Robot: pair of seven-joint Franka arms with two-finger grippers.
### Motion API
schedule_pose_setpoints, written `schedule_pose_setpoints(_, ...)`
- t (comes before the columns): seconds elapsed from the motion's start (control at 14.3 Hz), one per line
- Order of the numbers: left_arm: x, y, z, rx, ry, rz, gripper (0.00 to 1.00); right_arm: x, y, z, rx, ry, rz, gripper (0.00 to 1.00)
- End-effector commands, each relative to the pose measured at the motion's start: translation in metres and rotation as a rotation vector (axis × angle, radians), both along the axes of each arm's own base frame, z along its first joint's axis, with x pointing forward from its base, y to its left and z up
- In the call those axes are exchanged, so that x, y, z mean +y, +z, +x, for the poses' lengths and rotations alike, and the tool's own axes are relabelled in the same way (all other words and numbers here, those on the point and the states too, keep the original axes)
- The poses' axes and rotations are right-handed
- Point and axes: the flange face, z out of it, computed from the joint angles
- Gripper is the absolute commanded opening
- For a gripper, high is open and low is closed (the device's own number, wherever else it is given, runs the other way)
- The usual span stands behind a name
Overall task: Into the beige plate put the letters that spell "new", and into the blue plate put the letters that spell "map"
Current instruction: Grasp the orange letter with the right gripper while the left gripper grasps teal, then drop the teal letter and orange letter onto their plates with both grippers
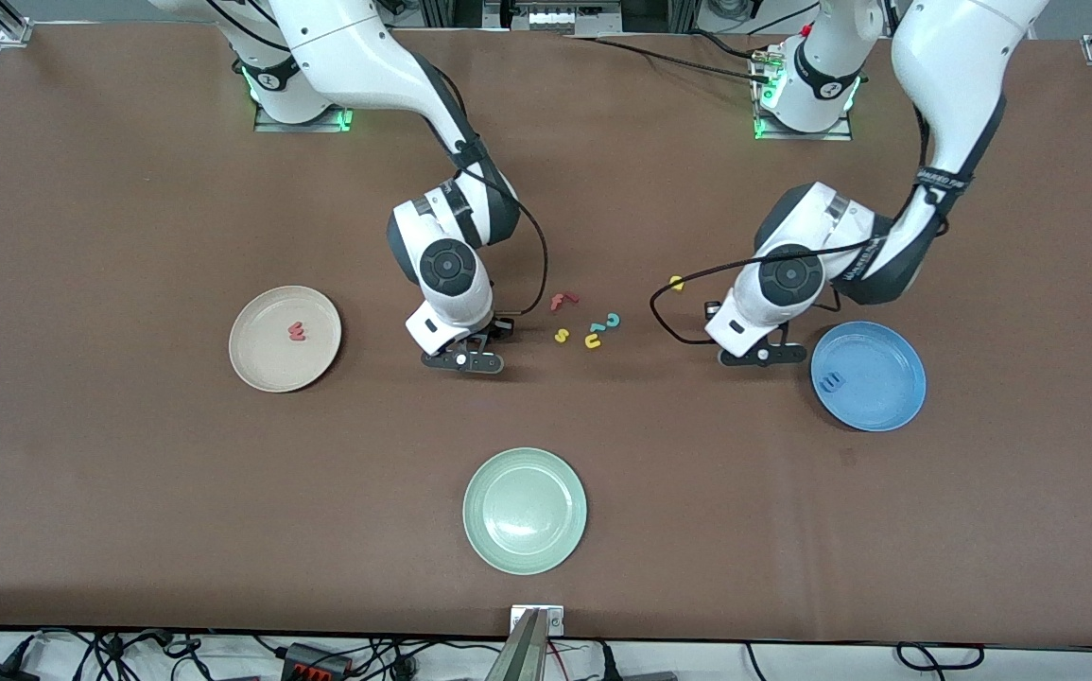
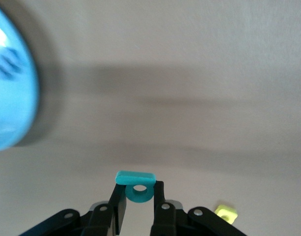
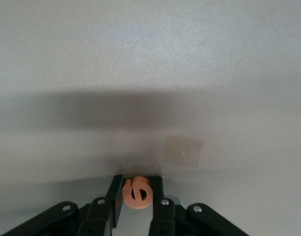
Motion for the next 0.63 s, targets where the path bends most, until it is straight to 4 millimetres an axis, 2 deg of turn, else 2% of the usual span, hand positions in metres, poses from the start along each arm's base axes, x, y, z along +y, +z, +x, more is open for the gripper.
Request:
schedule_pose_setpoints(0.0,0.051,0.041,0.041,0.023,-0.089,-0.01,0.12,-0.012,0.027,0.017,-0.016,-0.031,0.029,0.12)
schedule_pose_setpoints(0.14,0.099,0.037,0.056,0.02,-0.168,-0.007,0.12,-0.054,0.053,0.039,0.012,-0.04,0.005,0.12)
schedule_pose_setpoints(0.21,0.125,0.024,0.064,0.014,-0.222,-0.004,0.13,-0.086,0.063,0.05,0.052,-0.03,-0.022,0.12)
schedule_pose_setpoints(0.35,0.161,0.008,0.069,0.004,-0.263,-0.043,0.13,-0.156,0.073,0.064,0.156,-0.012,-0.095,0.12)
schedule_pose_setpoints(0.42,0.178,-0.001,0.068,0.013,-0.269,-0.056,0.13,-0.184,0.07,0.065,0.198,-0.006,-0.117,0.12)
schedule_pose_setpoints(0.56,0.209,-0.032,0.056,0.005,-0.235,-0.093,0.15,-0.22,0.066,0.056,0.25,-0.007,-0.131,0.12)
